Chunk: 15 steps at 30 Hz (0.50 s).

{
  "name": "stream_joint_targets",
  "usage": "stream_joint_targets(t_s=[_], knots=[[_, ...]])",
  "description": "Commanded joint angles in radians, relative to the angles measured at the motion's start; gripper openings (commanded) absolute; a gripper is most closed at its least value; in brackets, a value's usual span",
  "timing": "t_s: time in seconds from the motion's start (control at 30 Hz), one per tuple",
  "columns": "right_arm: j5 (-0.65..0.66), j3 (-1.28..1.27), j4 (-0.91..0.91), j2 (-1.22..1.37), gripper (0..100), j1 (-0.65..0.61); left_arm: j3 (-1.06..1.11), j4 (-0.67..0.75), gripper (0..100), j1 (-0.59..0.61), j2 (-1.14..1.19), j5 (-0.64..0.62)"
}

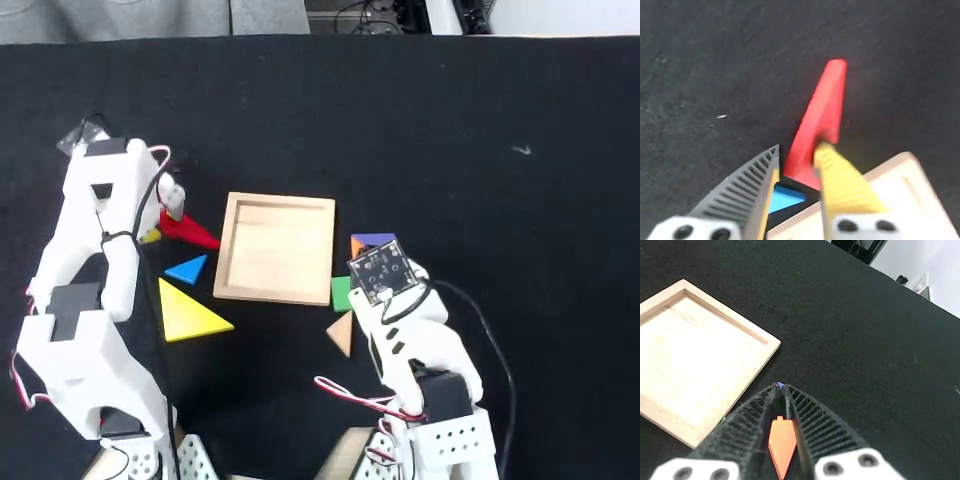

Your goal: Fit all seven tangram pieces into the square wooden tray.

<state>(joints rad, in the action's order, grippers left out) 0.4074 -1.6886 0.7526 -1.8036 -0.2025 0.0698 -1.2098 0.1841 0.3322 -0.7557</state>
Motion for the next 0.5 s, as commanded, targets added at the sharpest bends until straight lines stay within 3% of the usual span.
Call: stream_joint_targets(t_s=[0.0,0.47], knots=[[0.006,0.004,0.003,-0.074,1.2,0.021,-0.076,0.014,9,-0.016,-0.029,-0.003],[0.006,0.004,0.003,-0.074,1.2,0.021,-0.097,0.118,9,-0.073,0.101,-0.005]])
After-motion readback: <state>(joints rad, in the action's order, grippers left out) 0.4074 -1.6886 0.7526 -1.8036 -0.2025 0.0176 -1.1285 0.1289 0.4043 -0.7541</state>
